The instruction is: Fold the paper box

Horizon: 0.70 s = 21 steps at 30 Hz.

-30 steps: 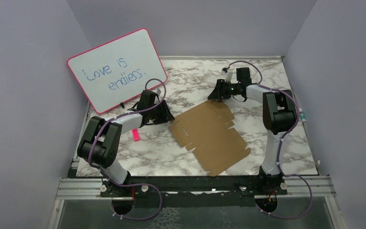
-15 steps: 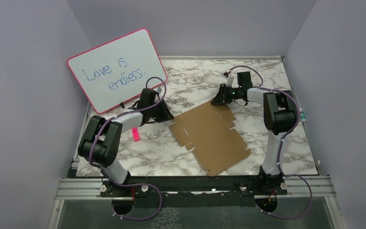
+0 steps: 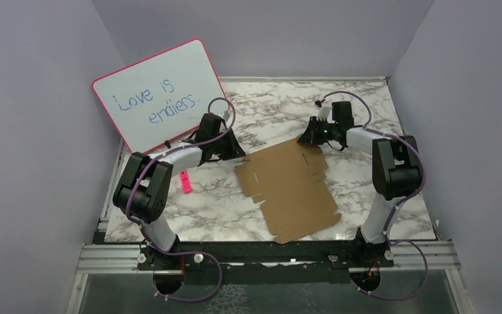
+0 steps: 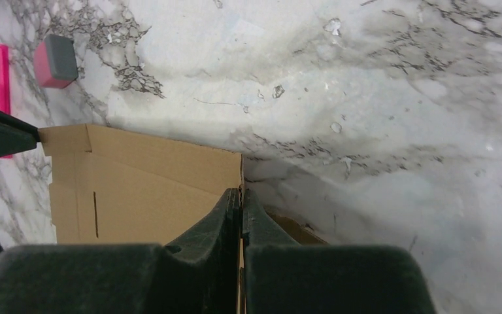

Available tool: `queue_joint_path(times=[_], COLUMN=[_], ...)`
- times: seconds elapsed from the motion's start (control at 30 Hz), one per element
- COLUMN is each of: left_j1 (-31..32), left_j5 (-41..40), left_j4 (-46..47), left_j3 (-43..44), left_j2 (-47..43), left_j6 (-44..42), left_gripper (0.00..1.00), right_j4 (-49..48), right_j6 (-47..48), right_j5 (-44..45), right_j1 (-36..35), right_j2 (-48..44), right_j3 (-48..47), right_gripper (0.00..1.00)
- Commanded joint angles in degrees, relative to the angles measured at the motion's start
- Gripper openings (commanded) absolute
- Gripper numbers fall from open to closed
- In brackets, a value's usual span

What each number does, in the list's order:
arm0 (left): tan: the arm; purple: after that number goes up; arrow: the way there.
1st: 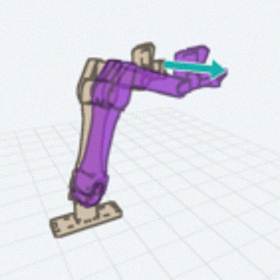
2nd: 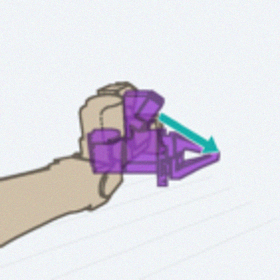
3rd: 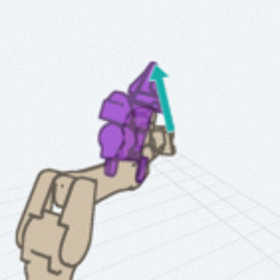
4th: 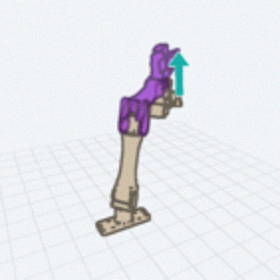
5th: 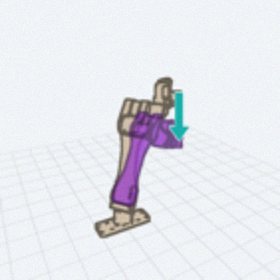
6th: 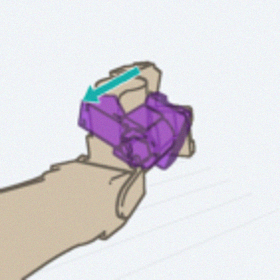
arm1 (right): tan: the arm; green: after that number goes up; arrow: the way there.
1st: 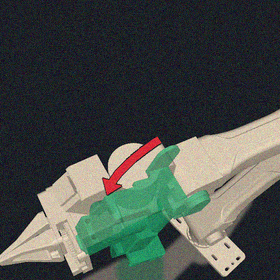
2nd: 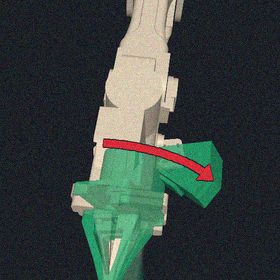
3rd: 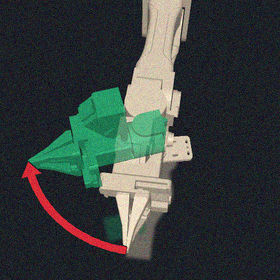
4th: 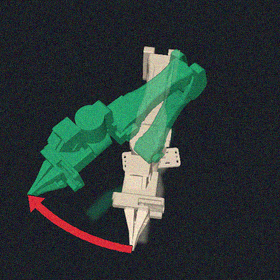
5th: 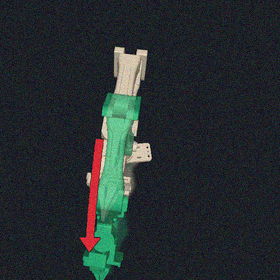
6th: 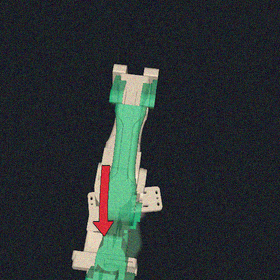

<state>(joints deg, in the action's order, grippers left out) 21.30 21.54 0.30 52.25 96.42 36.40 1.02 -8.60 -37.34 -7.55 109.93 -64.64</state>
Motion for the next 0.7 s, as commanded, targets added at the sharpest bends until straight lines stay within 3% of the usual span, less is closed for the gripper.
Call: queue_joint_path(times=[0.0, 0.4, 0.67], left_j1=[2.0, 7.5, 7.9], left_j5=[-1.0, -9.3, -12.3], left_j4=[-0.2, -11.8, -14.6], left_j3=[4.9, 19.9, 24.3], left_j2=[2.7, 11.3, 13.6], left_j6=[-0.6, -7.3, -9.8], left_gripper=[0.17, 0.16, 0.15], right_j4=[-3.0, 2.6, 4.5], right_j6=[-1.5, -3.8, -6.0], right_j5=[10.6, 33.6, 42.3], right_j1=[-1.2, -8.0, -10.9], right_j2=[-5.9, -10.3, -10.8], right_j3=[3.2, 5.2, 6.2], right_gripper=[0.07, 0.07, 0.08])
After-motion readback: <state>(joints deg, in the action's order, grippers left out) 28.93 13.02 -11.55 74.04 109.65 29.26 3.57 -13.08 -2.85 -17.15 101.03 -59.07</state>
